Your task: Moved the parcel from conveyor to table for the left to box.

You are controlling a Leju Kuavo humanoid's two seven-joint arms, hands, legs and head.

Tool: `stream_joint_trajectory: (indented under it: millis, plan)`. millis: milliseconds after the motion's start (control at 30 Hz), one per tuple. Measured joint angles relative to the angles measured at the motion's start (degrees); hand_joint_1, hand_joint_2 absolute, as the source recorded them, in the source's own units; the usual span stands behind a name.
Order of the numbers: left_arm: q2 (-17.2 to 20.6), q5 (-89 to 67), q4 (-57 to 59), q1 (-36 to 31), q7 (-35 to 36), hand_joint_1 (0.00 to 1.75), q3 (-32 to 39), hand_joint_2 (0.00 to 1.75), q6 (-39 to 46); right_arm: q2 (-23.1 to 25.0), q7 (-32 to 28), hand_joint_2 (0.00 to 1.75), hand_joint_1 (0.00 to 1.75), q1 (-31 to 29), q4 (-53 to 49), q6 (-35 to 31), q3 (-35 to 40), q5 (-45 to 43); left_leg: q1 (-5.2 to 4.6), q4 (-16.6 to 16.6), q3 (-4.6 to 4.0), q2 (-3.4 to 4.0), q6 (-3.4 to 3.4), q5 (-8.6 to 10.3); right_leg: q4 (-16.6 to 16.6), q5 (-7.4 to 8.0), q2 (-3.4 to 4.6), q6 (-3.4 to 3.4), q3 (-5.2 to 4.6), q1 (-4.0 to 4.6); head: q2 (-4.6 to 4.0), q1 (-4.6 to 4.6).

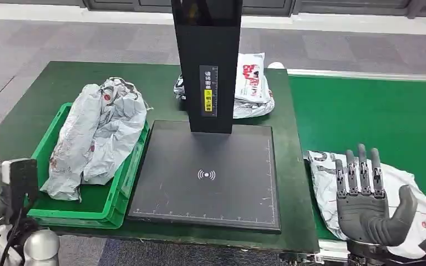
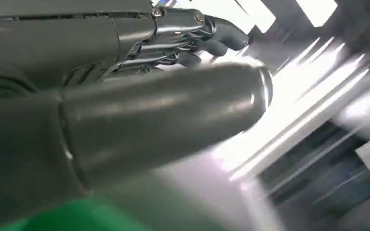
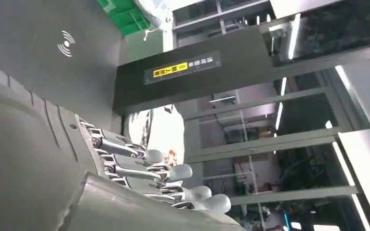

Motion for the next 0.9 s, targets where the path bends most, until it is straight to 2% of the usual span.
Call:
stream_joint_trajectory:
  millis: [33, 100, 133, 200, 233, 400, 500, 700, 800, 900]
  plan:
    - [-0.5, 0.93, -1.5, 0.2, -3.86, 0.0, -0.9, 1.75, 1.97, 0.13, -0.2, 0.0, 0.0, 0.2, 0.0, 0.35, 0.0, 0.22, 0.0, 0.0, 0.0, 0.0, 0.0, 0.0, 0.0, 0.0, 0.0, 0.0, 0.01, 0.0, 0.0, 0.02]
    - [-1.96, 5.86, -5.16, 0.32, -15.71, 0.0, -2.71, 1.75, 3.23, 0.42, -0.68, 0.0, 0.0, 0.62, -0.02, 0.61, -0.02, 1.09, 0.0, 0.0, -0.01, -0.01, 0.01, -0.01, -0.01, 0.0, -0.01, 0.0, 0.02, -0.01, 0.0, 0.02]
    - [-2.71, 9.09, -6.68, 0.64, -21.95, 0.0, -3.81, 1.75, 3.38, 0.59, -0.85, 1.75, 0.0, 0.83, -0.02, 0.55, -0.07, 1.71, 0.0, 0.0, 0.01, 0.0, 0.02, -0.02, -0.01, 0.0, 0.01, 0.0, 0.0, -0.03, 0.0, 0.0]
    - [-4.09, 13.42, -9.03, 1.69, -30.26, 0.0, -7.51, 1.75, 3.38, 0.96, -0.98, 1.75, 0.0, 1.12, -0.02, -0.48, -0.37, 3.11, 0.0, 0.0, 0.01, 0.01, 0.06, -0.04, -0.03, 0.0, 0.01, 0.01, -0.01, -0.05, 0.0, 0.02]
    - [-4.13, 13.45, -9.41, 2.08, -30.33, 0.0, -9.65, 1.75, 3.38, 1.07, -0.98, 1.75, 0.0, 1.13, -0.02, -1.02, -0.78, 3.52, 0.0, 0.01, 0.0, 0.0, 0.06, -0.04, -0.05, 0.0, -0.01, 0.02, -0.01, -0.07, 0.0, 0.0]
    - [-2.69, 14.52, -8.6, 1.87, -21.18, 0.0, -21.04, 1.75, -1.15, 1.53, -0.15, 1.75, 0.0, 1.01, -0.04, -2.97, -4.48, 4.53, -0.04, 0.01, 0.0, 0.0, 0.08, -0.05, -0.06, 0.04, -0.01, 0.07, 0.03, -0.05, 0.0, 0.02]
    - [-2.1, 18.51, -6.44, 1.19, -18.45, 0.0, -25.69, 1.75, -9.38, 1.55, 2.31, 1.75, 0.0, 0.18, -0.04, -5.89, -7.9, 7.51, -0.04, 0.01, 0.03, 0.0, 0.09, -0.03, -0.07, 0.05, -0.01, 0.07, 0.02, -0.06, 0.0, 0.0]
    - [-1.9, 25.25, 1.93, 0.58, -17.27, 0.0, -33.27, 1.75, -23.65, -0.39, 10.28, 1.75, 0.0, -3.64, 4.52, -16.31, -19.51, 22.87, -0.08, 0.03, 0.01, -0.01, 0.19, 0.01, -0.08, 0.13, 0.0, 0.2, 0.06, -0.22, 0.0, 0.0]
    - [-1.86, 26.01, 5.25, 0.64, -17.18, 0.0, -35.56, 1.75, -25.65, -2.23, 13.38, 1.75, 0.0, -5.36, 8.01, -21.36, -23.76, 31.3, -0.1, 0.05, -0.01, 0.03, 0.27, -0.04, -0.1, 0.13, 0.0, 0.21, 0.05, -0.24, 0.0, 0.02]
    - [-1.79, 26.04, 7.27, 0.58, -16.92, 0.0, -36.99, 1.75, -27.07, -4.37, 15.24, 1.75, 0.0, -6.48, 11.46, -23.41, -26.78, 37.21, -0.11, 0.05, -0.02, 0.05, 0.3, -0.07, -0.11, 0.12, 0.01, 0.22, 0.03, -0.24, 0.0, 0.02]
